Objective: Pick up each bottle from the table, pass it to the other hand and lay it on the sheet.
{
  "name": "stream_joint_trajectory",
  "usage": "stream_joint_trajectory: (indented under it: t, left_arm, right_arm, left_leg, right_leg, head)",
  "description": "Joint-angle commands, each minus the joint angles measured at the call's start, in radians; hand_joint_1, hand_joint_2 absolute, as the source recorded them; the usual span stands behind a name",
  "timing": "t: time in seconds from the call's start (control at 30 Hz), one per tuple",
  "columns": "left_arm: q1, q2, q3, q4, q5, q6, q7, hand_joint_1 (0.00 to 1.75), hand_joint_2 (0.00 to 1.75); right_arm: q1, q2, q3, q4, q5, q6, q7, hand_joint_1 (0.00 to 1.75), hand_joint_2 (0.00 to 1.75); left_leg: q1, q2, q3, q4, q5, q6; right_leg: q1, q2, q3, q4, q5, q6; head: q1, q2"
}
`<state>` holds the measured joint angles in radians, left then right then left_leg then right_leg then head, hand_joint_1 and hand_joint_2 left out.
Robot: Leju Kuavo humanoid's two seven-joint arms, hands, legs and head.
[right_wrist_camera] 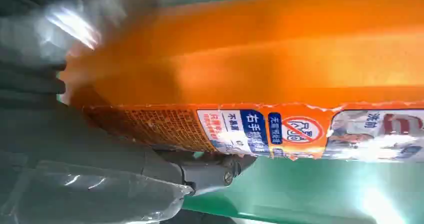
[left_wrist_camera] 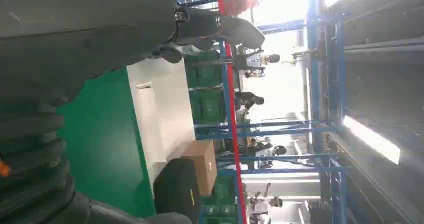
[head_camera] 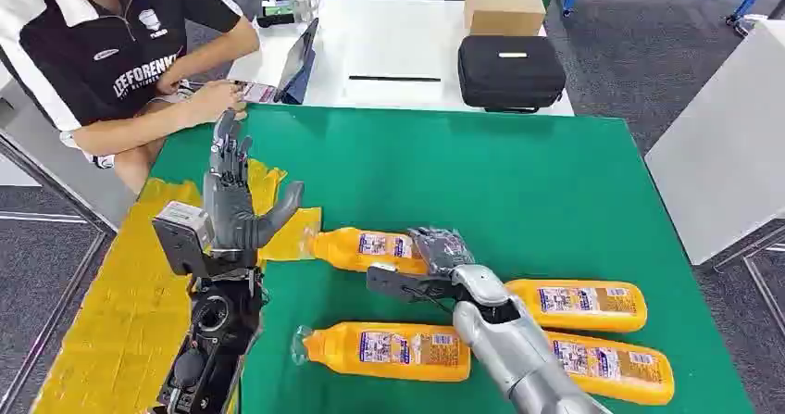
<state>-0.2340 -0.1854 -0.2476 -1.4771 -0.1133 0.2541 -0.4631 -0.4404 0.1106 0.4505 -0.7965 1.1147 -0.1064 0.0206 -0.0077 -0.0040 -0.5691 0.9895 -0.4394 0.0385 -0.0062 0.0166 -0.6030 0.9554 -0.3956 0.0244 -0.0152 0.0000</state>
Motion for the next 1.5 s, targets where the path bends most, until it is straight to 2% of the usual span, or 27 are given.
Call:
stream_joint_trajectory:
  t: [0.03,0.07,0.3,0.37,0.47,0.53,0.57,0.6,0.7,0.77,0.87,1.13,1.3,1.37,1.5]
  left_arm:
    - [-0.022,0.009,0.004,0.055,0.003,0.005,0.0,0.0,1.75]
    - [-0.017,0.008,0.005,0.051,0.002,0.006,-0.001,0.0,1.75]
    - [-0.012,0.007,0.005,0.043,0.002,0.007,-0.001,0.0,1.75]
    - [-0.013,0.007,0.002,0.044,-0.002,0.006,-0.003,0.0,1.75]
    - [-0.019,0.006,-0.007,0.045,-0.009,0.004,-0.002,0.0,1.75]
    - [-0.024,0.007,-0.015,0.049,-0.012,0.001,0.001,0.0,1.75]
    - [-0.028,0.01,-0.022,0.053,-0.013,-0.005,0.005,0.0,1.75]
    - [-0.03,0.01,-0.025,0.055,-0.013,-0.005,0.005,0.0,1.75]
    - [-0.04,0.025,-0.054,0.058,-0.029,-0.028,0.02,0.0,1.75]
    - [-0.049,0.042,-0.084,0.058,-0.032,-0.076,0.041,0.0,1.75]
    - [-0.095,0.086,-0.149,0.1,-0.006,-0.251,0.103,0.0,1.75]
    - [-0.149,0.084,-0.161,0.161,0.007,-0.397,0.183,0.0,1.75]
    - [-0.152,0.081,-0.159,0.163,0.004,-0.412,0.191,0.0,1.75]
    - [-0.153,0.078,-0.159,0.166,0.002,-0.418,0.193,0.0,1.75]
    - [-0.153,0.077,-0.159,0.167,0.002,-0.418,0.193,0.0,1.75]
  right_arm:
    - [0.031,0.026,-0.117,-0.049,-0.061,-0.109,-0.038,1.75,1.75]
    - [0.051,0.036,-0.154,-0.101,-0.104,-0.157,-0.063,1.75,1.75]
    - [0.062,0.03,-0.156,-0.134,-0.106,-0.151,-0.061,1.75,1.75]
    - [0.095,0.058,-0.228,-0.209,-0.212,-0.272,-0.139,1.75,1.75]
    - [0.134,0.075,-0.299,-0.33,-0.417,-0.325,-0.238,1.75,1.75]
    - [0.145,0.075,-0.328,-0.363,-0.533,-0.311,-0.267,1.71,1.75]
    - [0.15,0.077,-0.349,-0.371,-0.61,-0.3,-0.29,1.75,1.75]
    - [0.149,0.067,-0.344,-0.362,-0.627,-0.301,-0.299,1.75,1.75]
    - [0.163,0.089,-0.393,-0.376,-0.858,-0.235,-0.384,1.75,1.75]
    - [0.171,0.092,-0.405,-0.379,-0.98,-0.196,-0.433,1.75,1.75]
    - [0.153,0.089,-0.392,-0.351,-1.111,-0.133,-0.462,1.75,1.75]
    - [0.109,0.083,-0.309,-0.292,-1.139,-0.118,-0.465,1.75,1.75]
    - [0.105,0.08,-0.273,-0.281,-1.115,-0.122,-0.466,1.75,1.75]
    - [0.097,0.072,-0.23,-0.267,-1.062,-0.14,-0.461,1.73,1.75]
    - [0.097,0.075,-0.227,-0.266,-1.058,-0.142,-0.46,1.73,1.75]
  left_leg:
    - [0.0,-0.001,0.003,-0.001,-0.001,-0.002]
    - [0.0,-0.001,0.004,-0.001,-0.002,-0.002]
    - [0.001,-0.001,0.003,0.0,-0.003,-0.003]
    - [0.0,-0.001,0.003,0.0,-0.002,-0.003]
    - [0.0,-0.001,0.0,0.0,-0.001,-0.002]
    - [0.0,-0.002,-0.001,0.001,-0.001,-0.002]
    - [0.0,-0.003,0.001,0.001,-0.002,-0.003]
    - [0.001,-0.003,0.002,0.001,-0.003,-0.003]
    - [0.0,-0.003,0.001,0.0,-0.002,-0.002]
    - [0.0,-0.004,0.001,0.0,-0.002,-0.002]
    - [0.0,-0.003,0.0,0.0,-0.001,-0.002]
    - [0.001,0.001,0.002,0.0,-0.002,-0.003]
    - [0.001,0.001,0.001,0.0,-0.002,-0.002]
    - [0.001,0.0,0.001,0.0,-0.002,-0.002]
    - [0.001,0.001,0.001,0.0,-0.002,-0.002]
  right_leg:
    - [0.0,-0.002,0.003,-0.001,-0.002,0.0]
    - [0.0,-0.003,0.004,0.0,-0.002,0.0]
    - [0.001,-0.002,0.005,0.0,-0.003,0.0]
    - [0.0,-0.003,0.004,0.0,-0.003,-0.001]
    - [0.0,-0.002,0.001,0.001,-0.002,0.0]
    - [0.0,-0.003,0.0,0.001,-0.002,0.0]
    - [0.0,-0.004,0.002,0.002,-0.003,-0.001]
    - [0.001,-0.005,0.004,0.002,-0.004,-0.001]
    - [0.0,-0.004,0.002,0.0,-0.003,0.0]
    - [0.0,-0.005,0.003,0.0,-0.003,0.0]
    - [0.0,-0.004,0.001,0.0,-0.002,0.0]
    - [0.001,0.0,0.003,0.001,-0.002,-0.001]
    - [0.0,0.0,0.002,0.0,-0.002,0.0]
    - [0.0,-0.001,0.002,0.0,-0.002,0.0]
    - [0.0,0.0,0.002,0.0,-0.001,0.0]
  head:
    - [0.0,0.0]
    - [0.0,0.0]
    - [0.0,0.0]
    - [0.0,0.0]
    - [0.0,0.0]
    - [0.0,0.0]
    - [0.0,0.0]
    - [0.0,0.0]
    - [0.0,0.0]
    - [0.0,0.0]
    - [0.0,0.0]
    - [0.0,0.0]
    - [0.0,0.0]
    - [0.0,0.0]
    - [0.0,0.0]
